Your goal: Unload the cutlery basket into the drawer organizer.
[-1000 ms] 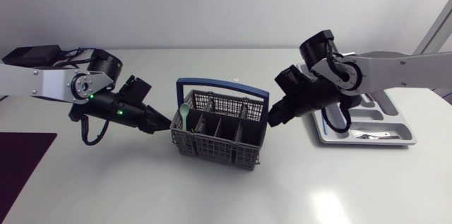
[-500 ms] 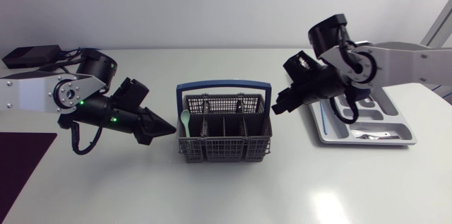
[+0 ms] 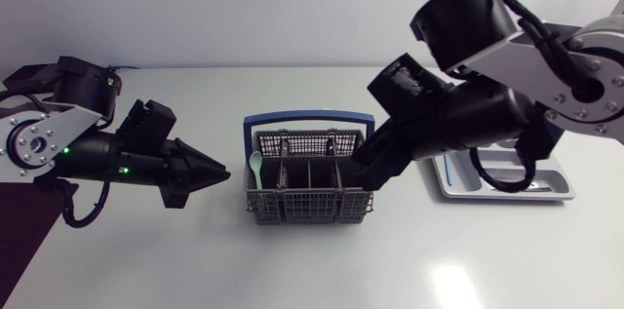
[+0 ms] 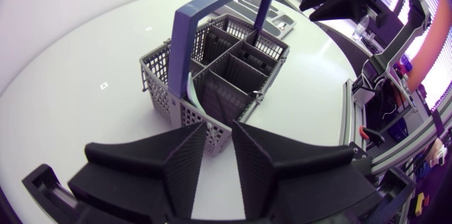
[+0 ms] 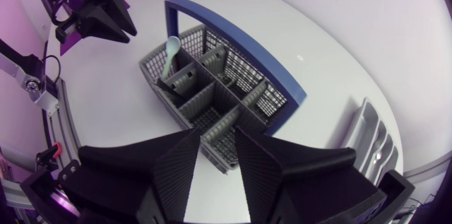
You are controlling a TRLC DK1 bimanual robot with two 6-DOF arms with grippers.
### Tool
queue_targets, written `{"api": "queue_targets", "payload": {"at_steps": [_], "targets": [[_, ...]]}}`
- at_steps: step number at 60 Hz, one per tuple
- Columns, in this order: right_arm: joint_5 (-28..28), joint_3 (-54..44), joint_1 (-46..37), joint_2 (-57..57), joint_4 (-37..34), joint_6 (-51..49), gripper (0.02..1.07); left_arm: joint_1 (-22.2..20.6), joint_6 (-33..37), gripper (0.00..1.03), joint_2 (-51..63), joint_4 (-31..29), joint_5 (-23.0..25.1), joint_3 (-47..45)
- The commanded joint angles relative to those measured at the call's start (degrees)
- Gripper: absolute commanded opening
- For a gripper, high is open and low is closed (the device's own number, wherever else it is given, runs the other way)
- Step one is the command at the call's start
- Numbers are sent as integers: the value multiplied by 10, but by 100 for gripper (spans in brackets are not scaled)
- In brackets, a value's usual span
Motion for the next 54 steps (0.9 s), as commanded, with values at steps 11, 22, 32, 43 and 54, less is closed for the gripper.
{"api": "queue_targets", "payload": {"at_steps": [11, 22, 32, 43, 54], "targets": [[7, 57, 47, 102, -2, 28, 43, 2, 21, 37, -52, 8, 0, -43], [15, 91, 62, 159, 6, 35, 43, -7, 21, 37, -61, 16, -5, -42], [37, 121, 83, 206, 11, 40, 43, -14, 21, 37, -61, 28, -9, -55], [52, 134, 87, 223, 11, 42, 43, -39, 30, 37, -76, 48, -14, -65], [47, 112, 82, 203, 13, 39, 43, -145, 117, 37, -86, 83, -123, -65]]}}
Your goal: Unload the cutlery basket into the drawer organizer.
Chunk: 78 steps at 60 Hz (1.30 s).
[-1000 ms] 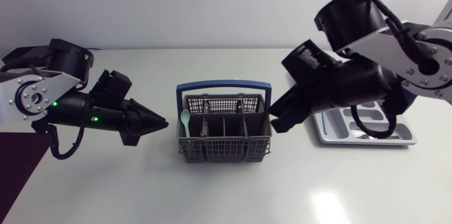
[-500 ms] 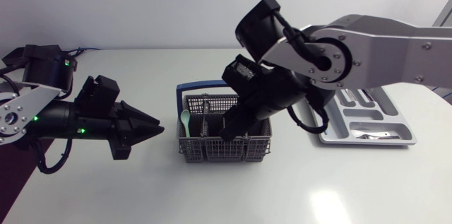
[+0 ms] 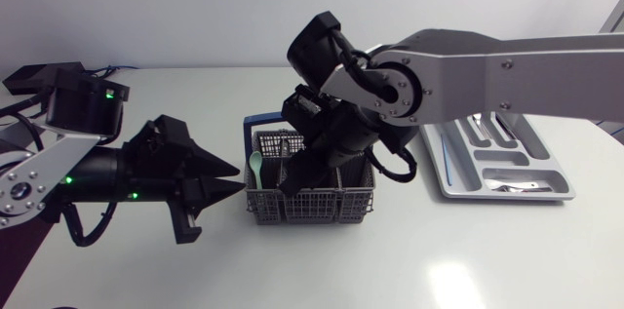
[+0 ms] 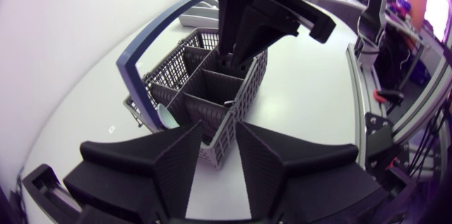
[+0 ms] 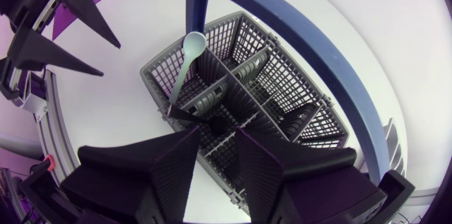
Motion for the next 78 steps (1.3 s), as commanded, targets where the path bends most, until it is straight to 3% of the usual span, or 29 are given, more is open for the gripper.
{"api": "queue_targets", "payload": {"at_steps": [1, 4, 9, 20, 34, 43, 64, 78], "targets": [[1, -11, -2, -13, 5, 9, 43, -39, 48, 37, -1, 13, -34, -11], [1, -18, -2, -16, 5, 9, 43, -69, 77, 37, 15, 24, -77, 0], [1, -24, -3, -23, 7, 9, 43, -92, 113, 37, 38, 26, -101, 20], [-4, -17, 1, -16, 7, 10, 43, -94, 132, 37, 65, 21, -123, 54], [-1, 24, 27, 27, 3, 13, 43, -56, 99, 37, 49, -15, -118, 48], [10, 50, 41, 54, -2, 13, 43, -21, 55, 37, 44, -59, -65, 52], [35, 66, 57, 90, -11, 16, 46, -13, 47, 37, 26, -67, -50, 19], [86, 66, 64, 102, -15, 16, 42, -14, 48, 37, 22, -67, -47, 13]]}}
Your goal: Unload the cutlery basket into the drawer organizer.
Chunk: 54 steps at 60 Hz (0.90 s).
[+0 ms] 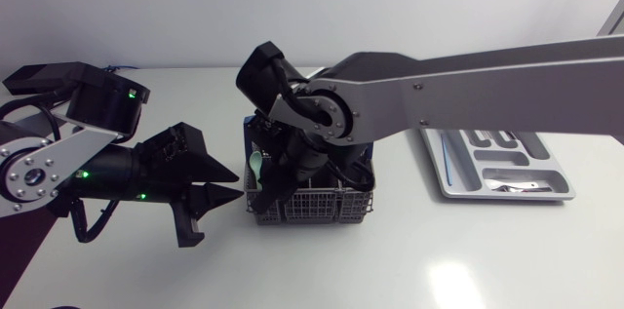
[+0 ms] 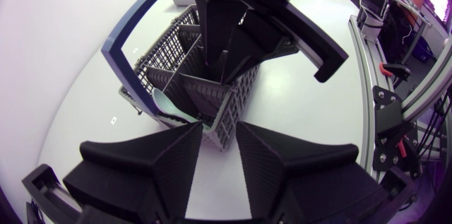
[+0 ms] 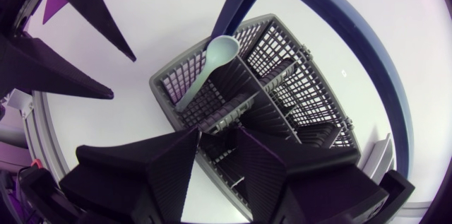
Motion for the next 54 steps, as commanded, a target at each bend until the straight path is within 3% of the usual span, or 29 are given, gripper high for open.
{"api": "queue_targets", "payload": {"at_steps": [1, 12, 17, 25, 41, 54], "targets": [[24, 12, 6, 21, -11, 12, 40, 3, -4, 37, -8, -3, 10, -18], [45, 15, 6, 39, -15, 11, 27, 0, -4, 37, -8, -2, 11, -18], [49, 19, 5, 48, -17, 8, 16, -4, -4, 37, -8, -2, 11, -18], [69, 19, 7, 47, -16, -3, 9, -8, -5, 37, -8, 0, 11, -19], [96, -14, 7, -24, 1, -31, 8, -17, -17, 38, -14, 2, 11, -13], [62, -43, 3, -120, -7, -54, 8, -32, -36, 47, -24, 2, 10, 2]]}}
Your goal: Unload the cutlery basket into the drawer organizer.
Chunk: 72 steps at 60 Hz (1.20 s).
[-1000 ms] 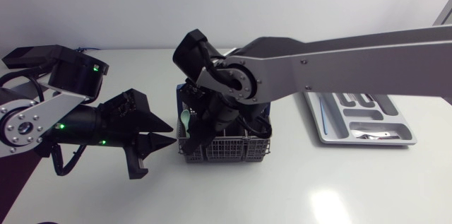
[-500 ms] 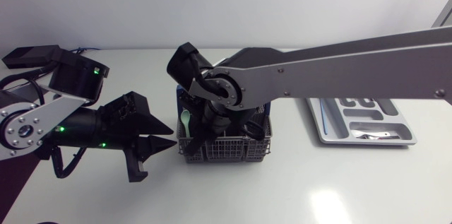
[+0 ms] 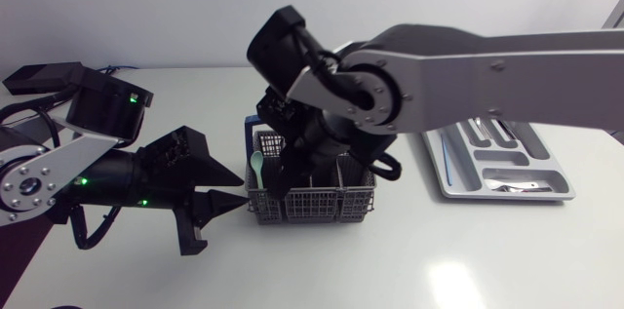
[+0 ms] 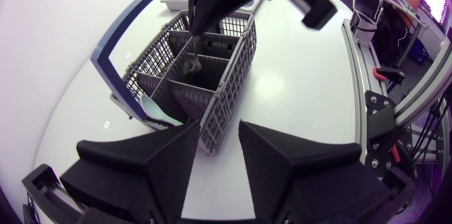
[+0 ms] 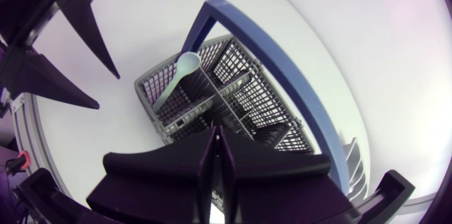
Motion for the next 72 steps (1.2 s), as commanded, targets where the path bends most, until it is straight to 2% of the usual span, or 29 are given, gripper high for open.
{"api": "queue_targets", "payload": {"at_steps": [1, 16, 22, 36, 50, 55, 60, 64, 71, 72], "targets": [[-16, -21, -1, -45, -7, -13, 8, -9, -18, 47, -11, 2, 6, 12], [-166, -29, -27, -137, -65, -18, 8, -35, -40, 57, -18, 2, 7, 46], [-203, -31, -33, -154, -78, -21, 8, -50, -41, 62, -18, 2, 9, 56], [-277, -43, -38, -172, -87, -25, 8, -61, -48, 63, -18, -13, 80, 75], [-345, -46, -44, -172, -84, -18, 8, -62, -48, 62, -8, -20, 123, 70], [-360, -47, -47, -171, -78, -13, 8, -60, -48, 58, -4, -21, 140, 70], [-365, -48, -47, -172, -71, -9, 8, -58, -48, 49, 0, -25, 162, 70], [-369, -46, -48, -174, -70, -6, 8, -58, -46, 38, 5, -31, 170, 69], [-381, -49, -52, -175, -69, -4, 8, -58, -45, 31, 8, -34, 186, 65], [-382, -50, -53, -175, -69, -3, 8, -58, -45, 27, 8, -34, 189, 65]]}}
